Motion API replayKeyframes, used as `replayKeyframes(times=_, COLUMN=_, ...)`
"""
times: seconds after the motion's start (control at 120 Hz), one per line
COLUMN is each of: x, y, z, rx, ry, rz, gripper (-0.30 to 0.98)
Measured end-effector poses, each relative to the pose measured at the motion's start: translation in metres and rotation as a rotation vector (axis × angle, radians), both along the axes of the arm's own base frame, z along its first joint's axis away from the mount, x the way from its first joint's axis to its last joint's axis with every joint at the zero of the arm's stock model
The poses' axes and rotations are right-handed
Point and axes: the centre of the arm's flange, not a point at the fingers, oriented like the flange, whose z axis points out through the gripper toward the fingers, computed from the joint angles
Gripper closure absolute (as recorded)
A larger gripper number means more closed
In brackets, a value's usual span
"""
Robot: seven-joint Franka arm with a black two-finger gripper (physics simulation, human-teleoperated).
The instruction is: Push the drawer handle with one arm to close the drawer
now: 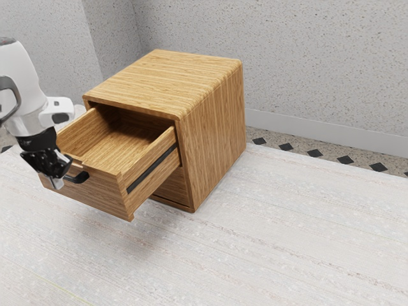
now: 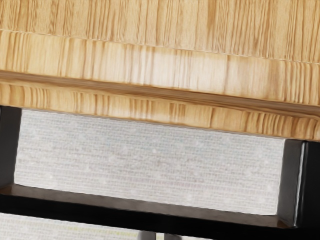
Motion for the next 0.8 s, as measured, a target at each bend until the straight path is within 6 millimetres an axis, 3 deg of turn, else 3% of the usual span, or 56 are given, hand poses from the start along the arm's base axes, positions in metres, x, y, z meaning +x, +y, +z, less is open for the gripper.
replayKeyframes(times=0.208, x=0.018, y=0.001, z=-0.015, rx=0.015, ry=-0.012, rz=0.001, gripper=0.78)
replayKeyframes(times=0.575, x=0.052, y=-0.004, z=-0.013, rx=0.067, ry=-0.069, rz=-0.056, gripper=0.78)
replayKeyframes(times=0.8, x=0.079, y=-0.011, z=0.002, rx=0.069, ry=-0.106, rz=-0.076, gripper=0.79)
